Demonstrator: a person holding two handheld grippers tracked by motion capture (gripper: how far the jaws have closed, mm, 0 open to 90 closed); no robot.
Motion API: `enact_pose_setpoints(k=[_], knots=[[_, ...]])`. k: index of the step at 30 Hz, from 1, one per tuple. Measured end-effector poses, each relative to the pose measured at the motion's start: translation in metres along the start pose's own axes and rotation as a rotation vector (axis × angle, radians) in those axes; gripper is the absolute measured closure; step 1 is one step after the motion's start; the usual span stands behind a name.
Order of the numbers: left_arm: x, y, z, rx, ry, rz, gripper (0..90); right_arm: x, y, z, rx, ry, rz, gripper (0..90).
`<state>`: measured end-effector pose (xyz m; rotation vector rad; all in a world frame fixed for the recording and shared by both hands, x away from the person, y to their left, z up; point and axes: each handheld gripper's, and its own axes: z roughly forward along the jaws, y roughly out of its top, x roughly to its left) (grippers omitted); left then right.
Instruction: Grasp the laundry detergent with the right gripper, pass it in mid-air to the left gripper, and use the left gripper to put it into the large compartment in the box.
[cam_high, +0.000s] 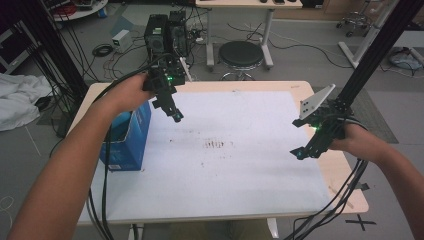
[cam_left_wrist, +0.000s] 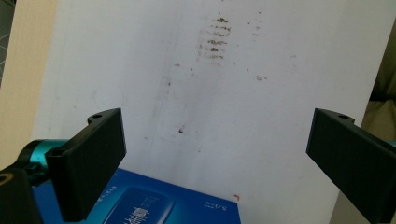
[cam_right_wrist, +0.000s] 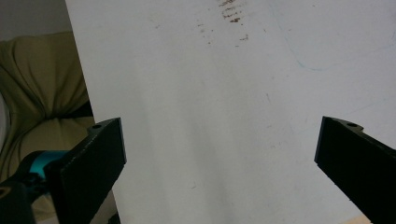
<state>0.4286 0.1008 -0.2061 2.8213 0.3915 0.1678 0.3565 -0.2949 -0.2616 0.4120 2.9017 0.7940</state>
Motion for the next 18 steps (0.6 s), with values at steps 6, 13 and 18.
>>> enact_pose_setpoints(k=[6, 13, 18], knots=[[-0.0003, 0.0001, 0.0012, -0.002, -0.004, 0.0, 4.8, -0.0018, 0.0016, 0.0025, 0.001, 0.003, -0.002, 1.0], [-0.0007, -0.0012, 0.0015, 0.0, -0.005, 0.001, 4.8, -0.001, 0.0028, 0.0037, 0.003, 0.006, -0.003, 1.0], [-0.0012, -0.0034, -0.0001, -0.006, -0.005, -0.003, 4.8, -0.0003, 0.0033, 0.004, 0.004, 0.005, -0.008, 1.0]])
